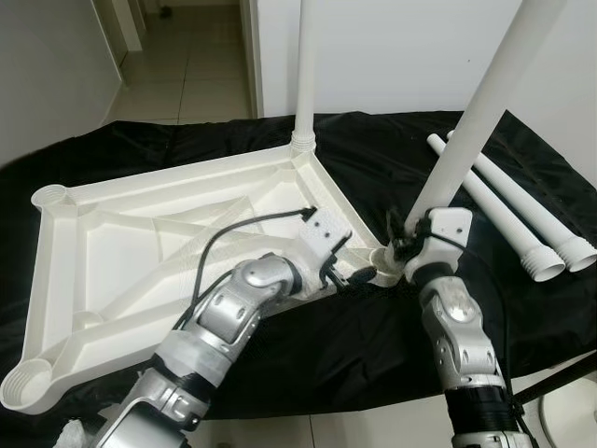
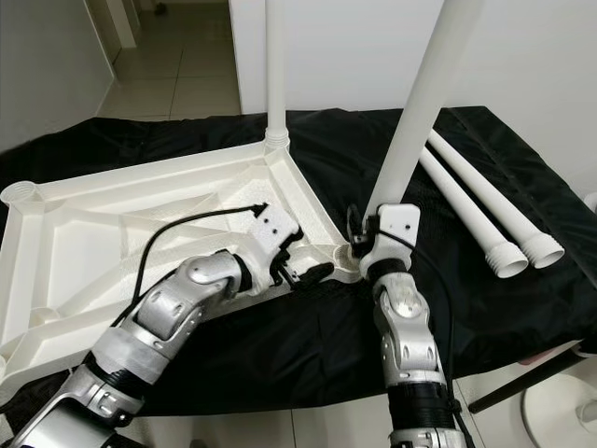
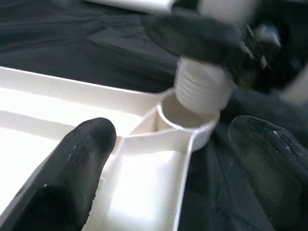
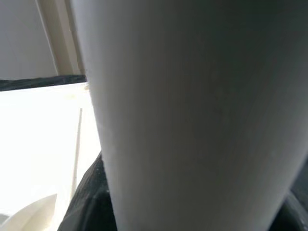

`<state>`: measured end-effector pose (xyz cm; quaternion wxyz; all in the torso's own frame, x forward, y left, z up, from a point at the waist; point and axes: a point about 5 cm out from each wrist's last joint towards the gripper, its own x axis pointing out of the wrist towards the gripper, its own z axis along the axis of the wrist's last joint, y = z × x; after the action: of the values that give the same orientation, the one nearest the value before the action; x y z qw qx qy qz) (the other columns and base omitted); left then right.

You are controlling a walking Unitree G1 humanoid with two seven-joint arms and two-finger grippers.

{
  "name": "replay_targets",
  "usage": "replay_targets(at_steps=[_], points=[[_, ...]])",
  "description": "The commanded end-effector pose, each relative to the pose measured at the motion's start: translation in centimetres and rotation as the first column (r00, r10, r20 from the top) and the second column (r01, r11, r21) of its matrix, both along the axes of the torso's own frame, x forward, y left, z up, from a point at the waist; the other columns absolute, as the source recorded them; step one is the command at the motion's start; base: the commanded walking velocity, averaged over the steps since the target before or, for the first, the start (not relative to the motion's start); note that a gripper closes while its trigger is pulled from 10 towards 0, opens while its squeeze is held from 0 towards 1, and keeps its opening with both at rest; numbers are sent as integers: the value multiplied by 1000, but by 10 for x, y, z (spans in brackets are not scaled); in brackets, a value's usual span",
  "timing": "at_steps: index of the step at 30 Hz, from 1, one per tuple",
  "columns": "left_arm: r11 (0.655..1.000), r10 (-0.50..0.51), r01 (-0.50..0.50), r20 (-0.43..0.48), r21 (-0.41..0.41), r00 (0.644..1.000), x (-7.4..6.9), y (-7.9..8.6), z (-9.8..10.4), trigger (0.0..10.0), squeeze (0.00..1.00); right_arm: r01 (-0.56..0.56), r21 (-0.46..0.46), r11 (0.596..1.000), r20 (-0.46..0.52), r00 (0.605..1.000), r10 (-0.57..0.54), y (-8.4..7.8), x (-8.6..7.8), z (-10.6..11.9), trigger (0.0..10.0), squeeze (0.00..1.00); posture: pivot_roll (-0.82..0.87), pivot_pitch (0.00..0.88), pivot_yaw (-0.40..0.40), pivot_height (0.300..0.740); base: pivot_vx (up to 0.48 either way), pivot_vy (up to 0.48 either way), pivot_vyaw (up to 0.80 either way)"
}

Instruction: Building children table

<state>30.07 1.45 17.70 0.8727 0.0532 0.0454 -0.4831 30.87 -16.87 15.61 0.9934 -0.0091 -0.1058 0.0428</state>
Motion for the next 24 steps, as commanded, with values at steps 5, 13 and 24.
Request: replay_targets(at_steps=[5, 13, 24], points=[[998, -63, 62, -39, -26, 997, -6, 0, 1, 10000, 0, -35, 2, 999, -66, 997, 35, 1, -3, -21, 10000, 0, -65, 7, 3, 740, 0, 0, 0], [999, -48, 47, -56, -28, 997, -9, -2, -1, 10000, 0, -53, 2, 999, -99, 994, 53, 4, 5, -30, 10000, 0, -68, 3, 5, 740, 0, 0, 0], [999, -36, 34, -51, -24, 998, -12, -1, 0, 10000, 0, -79, -5, 997, -127, 989, 78, 9, 15, -28, 10000, 0, -56, 1, -2, 740, 0, 0, 0]])
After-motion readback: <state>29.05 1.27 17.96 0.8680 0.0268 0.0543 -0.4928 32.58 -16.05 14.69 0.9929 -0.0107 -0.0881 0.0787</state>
